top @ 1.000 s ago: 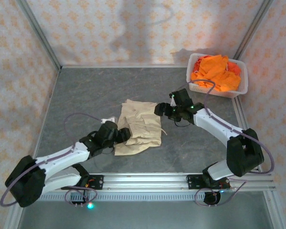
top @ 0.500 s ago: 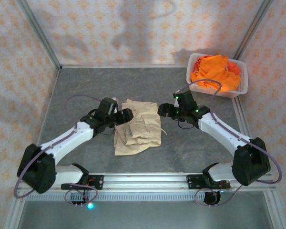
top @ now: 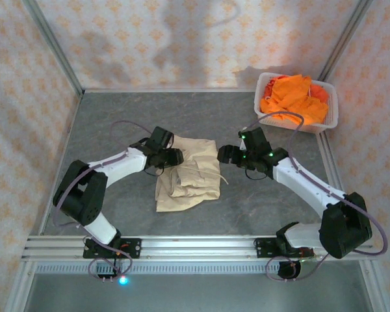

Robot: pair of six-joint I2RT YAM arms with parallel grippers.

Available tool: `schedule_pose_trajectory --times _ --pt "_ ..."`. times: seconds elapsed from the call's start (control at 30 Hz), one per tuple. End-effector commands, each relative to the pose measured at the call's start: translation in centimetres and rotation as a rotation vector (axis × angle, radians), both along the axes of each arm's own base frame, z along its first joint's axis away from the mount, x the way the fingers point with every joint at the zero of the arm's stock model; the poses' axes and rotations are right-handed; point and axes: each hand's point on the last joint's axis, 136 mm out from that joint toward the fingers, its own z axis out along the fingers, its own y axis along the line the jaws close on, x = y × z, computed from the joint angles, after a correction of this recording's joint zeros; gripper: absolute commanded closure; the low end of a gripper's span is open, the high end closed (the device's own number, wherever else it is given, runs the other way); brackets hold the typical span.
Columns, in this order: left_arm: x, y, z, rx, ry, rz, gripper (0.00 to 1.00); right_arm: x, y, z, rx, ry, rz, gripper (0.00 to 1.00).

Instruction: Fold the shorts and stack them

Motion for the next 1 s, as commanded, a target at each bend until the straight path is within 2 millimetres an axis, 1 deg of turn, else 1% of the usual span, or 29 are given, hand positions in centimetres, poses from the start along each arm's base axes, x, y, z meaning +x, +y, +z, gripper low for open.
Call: schedule_pose_trajectory --times 0.0,0.07,0.13,0.33,0.4,0.5,0.57,0.63,0.7,0.77,0.83,0.9,0.97 --pt "1.3 -0.3 0.9 -0.010 -0.039 -0.006 0.70 -0.3 -1.0 -0.1 -0.042 -0.021 -0.009 0.15" --pt "1.3 -0.3 1.3 -0.003 -0.042 -0.009 0.88 -0.3 -1.0 -0.2 -0.044 -0.019 -0.009 0.15" --pt "1.3 -0.1 2.5 0.002 -0.062 -0.013 1.00 -0.4 -0.9 -0.1 -0.034 -0.018 -0.005 0.15" --pt "1.0 1.2 7.3 0.036 -0.127 -0.021 1.00 -0.9 0.0 0.5 0.023 -0.021 0.022 0.15" --pt "0.8 1.5 8.4 0.027 -0.125 -0.019 1.00 -1.0 0.0 0.6 0.030 -0.025 0.022 0.15" --pt "0.6 2.5 9.1 0.035 -0.128 -0.036 1.00 -1.1 0.0 0.7 0.033 -0.029 0.022 0.15" --pt "0.5 3.5 8.5 0.041 -0.102 -0.025 1.00 -1.2 0.1 0.8 0.046 -0.028 0.025 0.15" --pt "0.5 4.9 6.7 0.027 -0.053 0.010 1.00 -1.4 0.4 0.8 0.068 -0.024 0.032 0.16" --pt "0.6 6.4 4.3 0.007 -0.005 0.072 1.00 -1.7 1.0 0.9 0.099 -0.022 0.045 0.16" --pt "0.6 8.0 1.3 -0.010 0.037 0.161 1.00 -2.2 1.9 1.0 0.126 -0.024 0.071 0.15" --pt "0.7 9.2 -1.3 -0.025 0.067 0.223 1.00 -2.9 3.1 1.2 0.137 -0.039 0.112 0.15" --pt "0.7 9.5 -3.0 -0.025 0.094 0.241 1.00 -3.7 4.6 1.3 0.138 -0.054 0.155 0.15" --pt "1.0 9.5 -3.8 -0.024 0.106 0.245 1.00 -4.4 6.2 1.5 0.133 -0.068 0.195 0.15"
